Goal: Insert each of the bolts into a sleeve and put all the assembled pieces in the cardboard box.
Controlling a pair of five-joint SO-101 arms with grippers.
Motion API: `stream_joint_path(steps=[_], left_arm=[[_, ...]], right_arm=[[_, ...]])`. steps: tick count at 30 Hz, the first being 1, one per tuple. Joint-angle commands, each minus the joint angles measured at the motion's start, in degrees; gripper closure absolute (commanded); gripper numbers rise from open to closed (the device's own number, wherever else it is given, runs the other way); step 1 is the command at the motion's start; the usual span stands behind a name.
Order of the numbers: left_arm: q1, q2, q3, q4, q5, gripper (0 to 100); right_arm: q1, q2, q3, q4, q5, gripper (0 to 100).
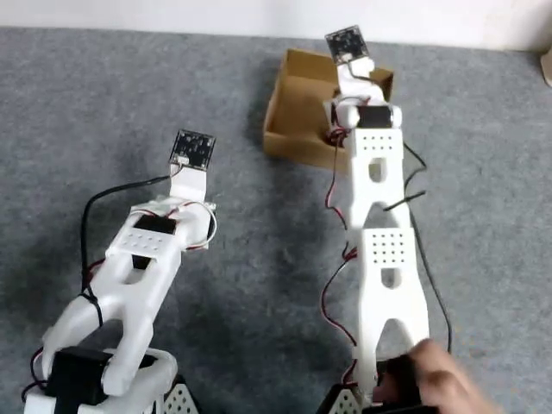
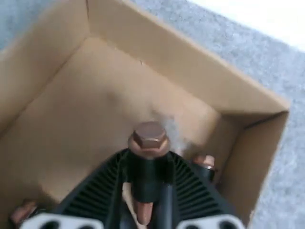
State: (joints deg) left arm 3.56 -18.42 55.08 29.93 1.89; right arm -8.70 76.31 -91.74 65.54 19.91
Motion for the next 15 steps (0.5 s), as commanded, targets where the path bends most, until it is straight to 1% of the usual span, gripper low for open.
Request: stream_joint_path(steps=[1,3,5,10,15], left_arm=[[0.92,0.13,-2.24,-1.32,0.44,99],[0.92,0.13,-2.24,-1.32,0.44,99],[0.92,0.13,-2.24,-1.32,0.35,99],[0.92,0.13,-2.24,-1.32,0.35,99],[1.98,-0.48,-1.36,-1.23,0.18,99]], right_arm=[[0.40,-0.75,-10.77,5.05,0.26,82.4],[0.40,-1.54,-10.77,8.04,0.26,73.5],[0.40,-3.12,-10.77,10.95,0.26,68.4],[0.22,-9.36,-10.77,17.10,0.18,68.9],[-1.63,-16.40,-10.77,25.10,0.18,68.9]])
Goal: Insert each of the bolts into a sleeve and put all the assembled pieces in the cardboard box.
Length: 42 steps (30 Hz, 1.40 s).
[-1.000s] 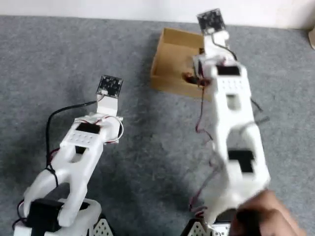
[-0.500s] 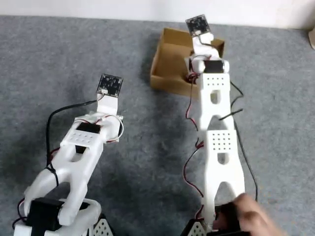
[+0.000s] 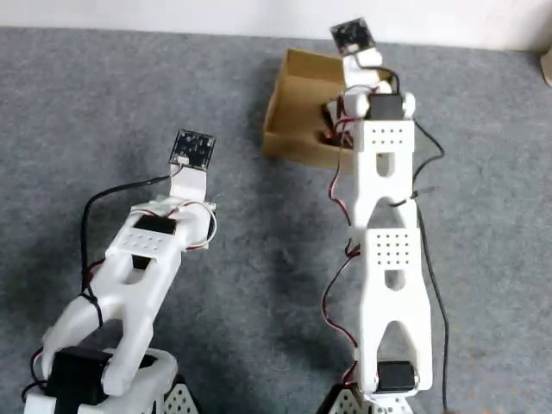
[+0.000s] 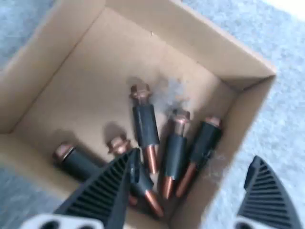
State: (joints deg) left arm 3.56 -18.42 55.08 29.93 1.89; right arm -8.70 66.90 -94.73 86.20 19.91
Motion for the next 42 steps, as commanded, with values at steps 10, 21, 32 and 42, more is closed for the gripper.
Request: stream_joint_path(steps=[10,21,32,42], left_arm=[[1.36,-38.90,21.41,-7.56,-4.48,99],[8.04,-83.82,42.33,-2.99,-7.65,99],[4.00,-85.49,42.15,21.10,-24.26,99],[3.56,-85.41,42.15,38.51,-25.58,99]], right_arm=[[-7.08,-25.89,-7.78,14.99,-6.95,68.9],[-7.96,-58.33,14.73,15.08,-12.40,68.9],[-7.87,-113.45,80.48,14.55,-12.22,68.9],[-7.78,-165.85,139.30,-2.59,-12.22,68.9]])
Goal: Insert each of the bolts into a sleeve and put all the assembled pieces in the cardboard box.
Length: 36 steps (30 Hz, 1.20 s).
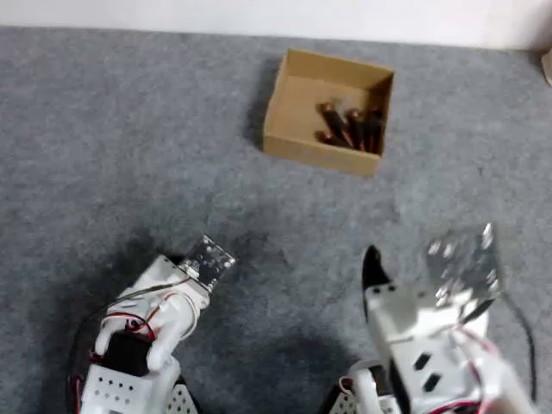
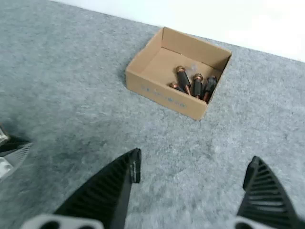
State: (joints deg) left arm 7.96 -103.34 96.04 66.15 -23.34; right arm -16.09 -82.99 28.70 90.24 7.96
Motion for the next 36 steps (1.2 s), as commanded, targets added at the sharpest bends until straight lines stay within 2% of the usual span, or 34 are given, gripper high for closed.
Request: stream_joint_path(steps=[1,4,10,13,16,21,26,30,36], left_arm=[[-0.84,-0.57,1.19,2.55,-0.35,99],[-0.84,-0.57,1.19,2.90,-0.35,99],[-0.84,-0.57,1.19,2.90,-0.35,99],[-0.84,-0.48,1.19,2.90,-0.35,99],[-0.84,-0.48,1.19,2.90,-0.35,99],[-0.84,-0.31,1.19,2.99,-0.35,99],[-0.84,-0.48,1.19,6.68,-0.35,99],[-0.84,-0.57,1.19,10.55,-0.44,99],[-0.84,-0.57,1.19,10.64,-0.44,99]], right_arm=[[-0.40,-21.49,20.26,-7.78,-0.26,68.9],[0.92,-21.41,29.49,-5.85,-0.35,68.9],[11.03,-18.86,30.64,-8.48,-0.44,68.9],[15.16,-20.53,37.32,-10.77,-0.53,68.9],[18.42,-22.11,49.45,-14.37,-0.62,68.9],[22.02,-21.76,76.79,-28.26,-0.62,68.9],[25.89,-21.67,72.92,-27.21,-0.44,68.9],[26.33,-22.20,73.45,-19.12,-0.35,68.9],[41.89,-22.11,73.45,-18.86,-0.35,68.9]])
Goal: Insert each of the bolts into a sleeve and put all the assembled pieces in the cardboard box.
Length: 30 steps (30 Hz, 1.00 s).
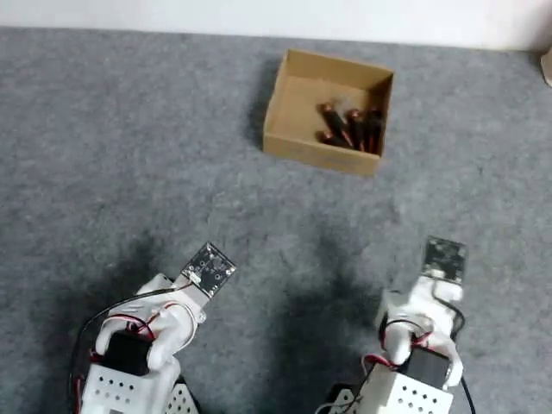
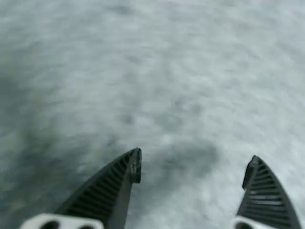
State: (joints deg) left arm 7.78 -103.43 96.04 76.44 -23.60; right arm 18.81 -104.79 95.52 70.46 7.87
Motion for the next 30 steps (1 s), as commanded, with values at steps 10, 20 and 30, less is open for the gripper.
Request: stream_joint_path(steps=[10,20,30], left_arm=[[-0.66,-0.48,1.19,0.35,-0.26,99],[-0.66,-0.48,1.19,0.35,-0.26,99],[-0.66,-0.48,1.19,0.35,-0.26,99]], right_arm=[[14.46,-0.31,6.64,0.92,-0.26,68.9],[14.46,-0.31,6.64,0.92,-0.26,68.9],[14.46,-0.31,6.55,0.92,-0.26,68.9]])
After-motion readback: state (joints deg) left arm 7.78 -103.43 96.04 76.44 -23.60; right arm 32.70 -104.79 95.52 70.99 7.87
